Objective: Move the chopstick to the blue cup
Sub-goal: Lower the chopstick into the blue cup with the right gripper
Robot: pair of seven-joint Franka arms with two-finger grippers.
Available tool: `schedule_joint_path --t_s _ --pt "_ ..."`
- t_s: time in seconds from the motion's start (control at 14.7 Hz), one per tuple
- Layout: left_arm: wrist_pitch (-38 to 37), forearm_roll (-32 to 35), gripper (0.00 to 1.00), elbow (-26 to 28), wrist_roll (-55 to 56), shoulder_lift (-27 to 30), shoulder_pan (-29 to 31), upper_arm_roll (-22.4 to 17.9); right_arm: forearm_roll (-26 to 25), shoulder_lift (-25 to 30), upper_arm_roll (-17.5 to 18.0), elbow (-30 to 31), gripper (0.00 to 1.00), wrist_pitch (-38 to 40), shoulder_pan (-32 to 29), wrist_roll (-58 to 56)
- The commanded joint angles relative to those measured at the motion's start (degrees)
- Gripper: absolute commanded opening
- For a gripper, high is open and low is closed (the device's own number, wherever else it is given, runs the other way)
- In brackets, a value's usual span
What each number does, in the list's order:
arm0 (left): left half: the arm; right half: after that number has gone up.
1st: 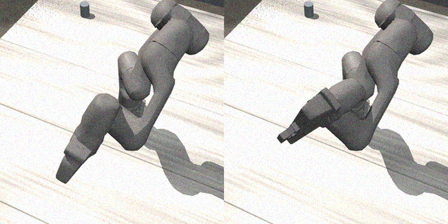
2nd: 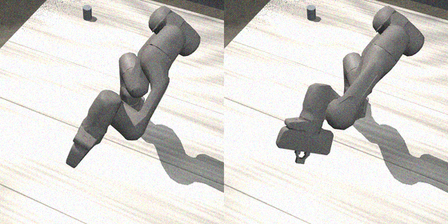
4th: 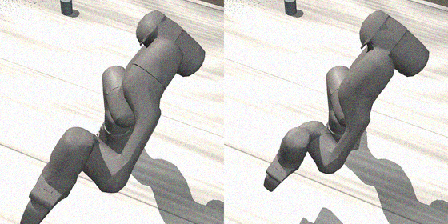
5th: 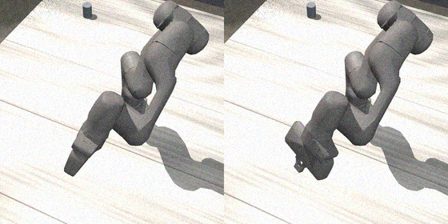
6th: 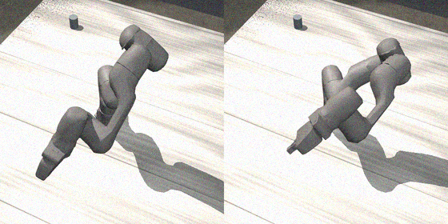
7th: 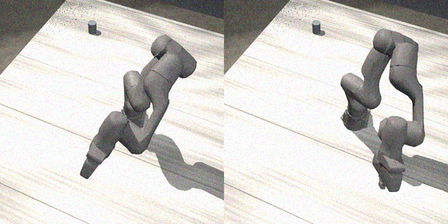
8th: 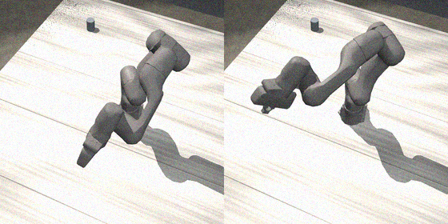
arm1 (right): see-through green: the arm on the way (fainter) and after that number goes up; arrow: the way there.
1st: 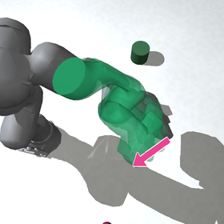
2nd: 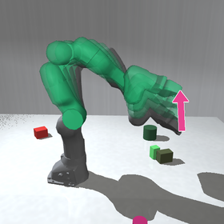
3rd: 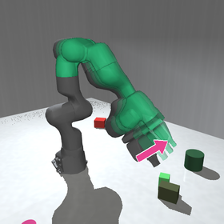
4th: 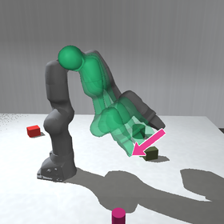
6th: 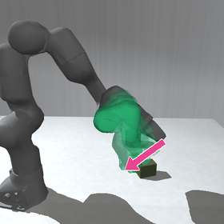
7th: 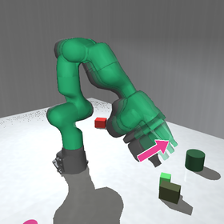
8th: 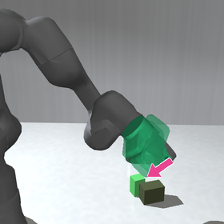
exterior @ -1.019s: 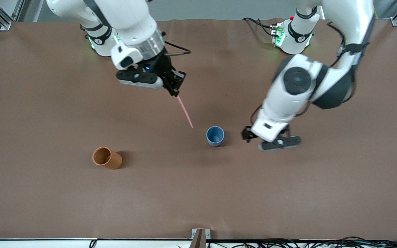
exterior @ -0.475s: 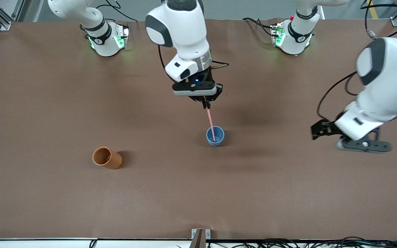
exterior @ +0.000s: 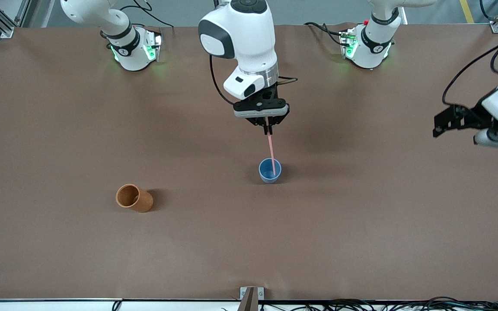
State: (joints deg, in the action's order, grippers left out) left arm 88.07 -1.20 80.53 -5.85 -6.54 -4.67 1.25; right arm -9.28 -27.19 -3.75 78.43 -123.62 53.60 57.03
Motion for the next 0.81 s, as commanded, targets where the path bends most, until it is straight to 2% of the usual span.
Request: schedule_joint_path --t_s 0.0,0.14,0.48,0.75 --pt "-3.7 -0.8 1.0 -2.7 4.5 1.7 0.1 2.7 -1.3 -0.1 -0.6 -0.8 0.02 2.9 1.0 0.1" --pt "-3.7 -1.0 1.0 -2.3 6.5 2.8 0.3 4.5 -1.4 -0.2 -0.6 0.0 0.02 3.5 1.4 -0.3" --pt "-3.7 -0.9 1.0 -2.3 5.5 2.5 0.4 4.5 -1.5 -2.9 -0.6 0.1 0.04 2.6 1.8 -3.6" --pt "-3.7 -0.8 1.0 -2.5 5.3 1.9 0.4 4.3 -2.1 -5.5 -0.6 0.1 0.08 -3.7 1.8 -4.6"
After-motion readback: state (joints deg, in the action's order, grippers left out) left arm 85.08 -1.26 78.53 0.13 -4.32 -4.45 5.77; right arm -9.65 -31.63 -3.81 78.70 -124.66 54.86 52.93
